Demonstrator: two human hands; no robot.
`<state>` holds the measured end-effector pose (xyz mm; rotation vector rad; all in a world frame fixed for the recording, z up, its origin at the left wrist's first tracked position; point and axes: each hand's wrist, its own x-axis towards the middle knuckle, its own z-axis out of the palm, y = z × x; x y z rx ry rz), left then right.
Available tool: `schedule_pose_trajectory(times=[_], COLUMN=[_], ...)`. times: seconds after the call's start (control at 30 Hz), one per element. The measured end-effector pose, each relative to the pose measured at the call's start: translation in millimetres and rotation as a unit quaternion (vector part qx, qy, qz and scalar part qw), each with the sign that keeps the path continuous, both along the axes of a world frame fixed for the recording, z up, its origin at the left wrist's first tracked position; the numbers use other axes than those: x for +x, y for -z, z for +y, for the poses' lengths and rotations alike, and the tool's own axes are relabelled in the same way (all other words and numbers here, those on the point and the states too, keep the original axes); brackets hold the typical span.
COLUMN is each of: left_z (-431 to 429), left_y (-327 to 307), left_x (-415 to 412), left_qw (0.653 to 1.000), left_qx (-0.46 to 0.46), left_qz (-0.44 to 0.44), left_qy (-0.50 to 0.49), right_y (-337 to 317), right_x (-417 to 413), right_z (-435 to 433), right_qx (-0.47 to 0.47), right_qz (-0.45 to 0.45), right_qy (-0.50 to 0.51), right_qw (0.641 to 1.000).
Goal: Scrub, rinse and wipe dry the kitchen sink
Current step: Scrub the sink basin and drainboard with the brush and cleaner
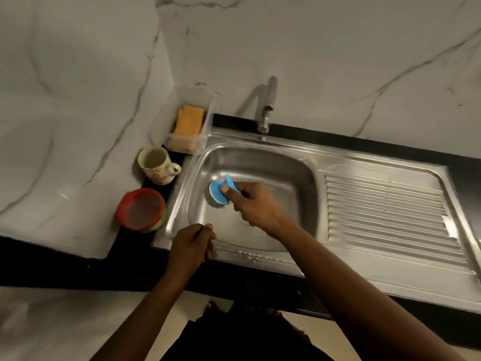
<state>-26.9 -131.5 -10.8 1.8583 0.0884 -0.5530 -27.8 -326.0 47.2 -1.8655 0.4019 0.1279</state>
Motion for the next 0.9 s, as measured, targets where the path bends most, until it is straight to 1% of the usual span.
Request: schedule_pose_trajectory(times=[0.07, 0.13, 0.3, 0.4, 0.53, 0.6, 0.7, 0.77, 0.9], left_z=[17, 32, 66, 83, 97, 101, 105, 104, 94], left_y=[0, 0, 7, 10, 13, 14, 15, 16, 14], left_x=[3, 5, 15, 19, 20, 20, 20, 20, 21], left_qw=[1.000, 1.000, 0.998, 0.998, 0.997, 0.997, 0.996, 0.996, 0.997], left_qx=[0.000, 0.002, 0.011, 0.011, 0.005, 0.005, 0.003, 0.004, 0.007], left_qz=[0.005, 0.006, 0.014, 0.022, 0.033, 0.034, 0.037, 0.037, 0.034], left_qy=[-0.015, -0.024, -0.054, -0.062, -0.071, -0.076, -0.081, -0.078, -0.062], right_y=[-3, -4, 7, 25, 50, 60, 66, 64, 40], right_x=[25, 45, 89, 110, 127, 129, 130, 130, 123], right_z=[29, 55, 116, 143, 159, 161, 163, 162, 144], right_qx=[-0.068, -0.117, -0.180, -0.203, -0.313, -0.344, -0.342, -0.325, -0.209], right_qz=[-0.039, -0.077, -0.112, -0.105, -0.060, -0.046, -0.044, -0.039, -0.020], right_qy=[-0.070, -0.119, -0.204, -0.252, -0.304, -0.313, -0.307, -0.301, -0.220], right_qw=[0.994, 0.983, 0.956, 0.940, 0.898, 0.884, 0.887, 0.895, 0.953])
